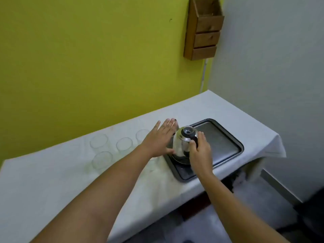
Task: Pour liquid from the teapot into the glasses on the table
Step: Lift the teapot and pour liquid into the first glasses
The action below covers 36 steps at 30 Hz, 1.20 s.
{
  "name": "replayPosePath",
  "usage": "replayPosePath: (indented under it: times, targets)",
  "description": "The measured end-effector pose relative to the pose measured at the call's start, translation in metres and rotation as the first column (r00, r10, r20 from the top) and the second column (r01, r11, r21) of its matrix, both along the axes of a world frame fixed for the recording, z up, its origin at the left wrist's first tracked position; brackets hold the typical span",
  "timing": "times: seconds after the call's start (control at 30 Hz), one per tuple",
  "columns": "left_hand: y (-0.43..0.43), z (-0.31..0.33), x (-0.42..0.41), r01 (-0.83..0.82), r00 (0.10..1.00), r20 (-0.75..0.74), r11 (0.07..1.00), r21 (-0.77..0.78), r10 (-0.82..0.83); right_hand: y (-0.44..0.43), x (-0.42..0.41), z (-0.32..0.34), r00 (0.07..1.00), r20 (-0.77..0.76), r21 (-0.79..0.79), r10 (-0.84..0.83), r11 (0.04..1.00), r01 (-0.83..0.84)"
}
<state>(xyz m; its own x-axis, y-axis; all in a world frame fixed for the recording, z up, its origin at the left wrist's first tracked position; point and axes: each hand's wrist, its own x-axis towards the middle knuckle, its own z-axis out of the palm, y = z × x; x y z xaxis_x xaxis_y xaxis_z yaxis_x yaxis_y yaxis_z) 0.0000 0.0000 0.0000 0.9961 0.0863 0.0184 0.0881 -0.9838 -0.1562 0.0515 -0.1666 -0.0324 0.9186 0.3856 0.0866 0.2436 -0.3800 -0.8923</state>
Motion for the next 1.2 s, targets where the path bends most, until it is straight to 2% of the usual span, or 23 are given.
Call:
replayPosePath:
  times: [0.1, 0.27, 0.43, 0.7, 0.8, 1.03, 1.2]
  targets:
    - [-0.008, -0.01, 0.017, 0.086, 0.996, -0.008, 0.996, -0.005, -0.086, 0.001, 0.003, -0.011, 0.996, 0.012, 0.057, -0.084, 0.995, 0.083]
    - [-0.016, -0.026, 0.036, 0.156, 0.985, 0.076, 0.987, -0.048, -0.152, 0.001, 0.006, -0.019, 0.981, -0.112, 0.137, -0.158, 0.975, 0.173]
    - [-0.009, -0.031, 0.038, 0.192, 0.978, 0.089, 0.981, -0.033, -0.188, 0.001, 0.006, -0.019, 0.955, -0.264, 0.243, -0.132, 0.95, 0.199]
    - [-0.004, -0.029, 0.046, 0.273, 0.959, 0.102, 0.957, -0.096, -0.264, 0.017, 0.02, -0.02, 0.866, -0.452, 0.39, -0.216, 0.825, 0.409]
    - [-0.009, -0.032, 0.045, 0.25, 0.965, 0.126, 0.956, -0.154, -0.232, 0.018, 0.023, -0.02, 0.856, -0.463, 0.414, -0.23, 0.798, 0.438]
    - [-0.032, -0.025, 0.038, 0.139, 0.981, 0.182, 0.874, -0.465, -0.059, 0.018, 0.03, -0.014, 0.861, -0.444, 0.445, -0.246, 0.774, 0.45]
    - [-0.036, -0.02, 0.032, 0.124, 0.967, 0.256, 0.884, -0.451, -0.005, 0.016, 0.031, -0.003, 0.867, -0.458, 0.455, -0.195, 0.787, 0.417]
